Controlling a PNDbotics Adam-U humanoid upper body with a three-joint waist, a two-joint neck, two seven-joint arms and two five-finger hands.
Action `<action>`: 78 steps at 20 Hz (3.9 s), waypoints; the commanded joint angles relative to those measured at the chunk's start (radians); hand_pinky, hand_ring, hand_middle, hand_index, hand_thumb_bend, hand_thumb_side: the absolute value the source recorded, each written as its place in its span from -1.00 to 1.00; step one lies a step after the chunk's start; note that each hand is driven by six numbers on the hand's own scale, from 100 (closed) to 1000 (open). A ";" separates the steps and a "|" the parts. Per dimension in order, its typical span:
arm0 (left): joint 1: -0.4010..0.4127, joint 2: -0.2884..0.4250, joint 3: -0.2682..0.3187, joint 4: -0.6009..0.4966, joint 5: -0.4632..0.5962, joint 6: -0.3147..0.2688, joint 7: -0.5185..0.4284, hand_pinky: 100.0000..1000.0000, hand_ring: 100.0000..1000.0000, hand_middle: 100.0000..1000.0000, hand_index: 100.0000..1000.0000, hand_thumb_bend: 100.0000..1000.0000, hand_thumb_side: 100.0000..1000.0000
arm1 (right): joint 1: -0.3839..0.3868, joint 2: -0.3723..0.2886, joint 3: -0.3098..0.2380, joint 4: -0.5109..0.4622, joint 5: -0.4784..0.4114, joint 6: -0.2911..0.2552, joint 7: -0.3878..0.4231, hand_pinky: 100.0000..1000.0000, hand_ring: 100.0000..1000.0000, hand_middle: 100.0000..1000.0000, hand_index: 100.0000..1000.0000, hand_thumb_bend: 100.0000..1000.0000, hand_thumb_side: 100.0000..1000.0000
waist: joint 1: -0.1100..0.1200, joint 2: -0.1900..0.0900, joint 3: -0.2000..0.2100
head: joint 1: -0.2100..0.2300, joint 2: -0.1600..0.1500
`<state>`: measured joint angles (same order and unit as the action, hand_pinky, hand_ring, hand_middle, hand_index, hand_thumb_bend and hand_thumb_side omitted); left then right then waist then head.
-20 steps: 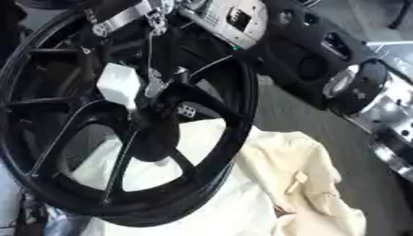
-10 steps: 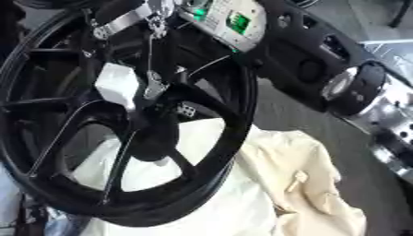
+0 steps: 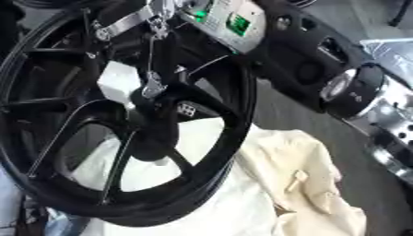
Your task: Pull the pin out of the wheel hub.
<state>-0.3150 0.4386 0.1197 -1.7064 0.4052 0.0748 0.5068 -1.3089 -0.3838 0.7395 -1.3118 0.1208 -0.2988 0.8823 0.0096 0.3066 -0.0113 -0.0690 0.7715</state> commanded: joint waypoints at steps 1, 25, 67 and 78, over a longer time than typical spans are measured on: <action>-0.003 0.016 0.006 -0.009 0.003 -0.001 -0.004 0.44 0.51 0.45 0.38 -0.68 0.69 | -0.015 -0.013 -0.020 -0.002 0.009 -0.031 0.025 0.71 0.35 0.09 0.33 -0.55 -1.00 | 0.005 -0.014 0.000 | -0.003 -0.002; -0.006 0.020 0.008 -0.010 0.001 -0.001 -0.007 0.45 0.51 0.44 0.38 -0.69 0.69 | -0.042 -0.028 -0.113 -0.052 -0.053 0.090 0.025 0.59 0.08 -0.37 -0.07 -0.55 -1.00 | 0.009 -0.018 -0.002 | -0.005 -0.002; 0.040 0.036 0.055 -0.022 -0.010 -0.017 0.036 0.45 0.51 0.45 0.38 -0.71 0.68 | 1.065 -0.547 -1.070 -0.300 -0.070 0.254 -0.742 0.69 0.42 0.22 0.51 -0.22 -1.00 | 0.033 -0.029 -0.096 | 0.074 -0.032; 0.042 0.037 0.056 -0.021 -0.009 -0.018 0.038 0.45 0.51 0.45 0.38 -0.70 0.68 | 1.100 -0.495 -1.091 -0.220 -0.099 0.315 -0.963 0.76 0.57 0.52 0.71 -0.66 -0.28 | 0.037 -0.037 -0.096 | 0.072 -0.030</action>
<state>-0.2684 0.4477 0.1636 -1.7130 0.3966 0.0577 0.5424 -0.2017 -0.8522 -0.3381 -1.5283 0.0374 0.0114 -0.0537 0.0510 0.2916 -0.1081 0.0055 0.7527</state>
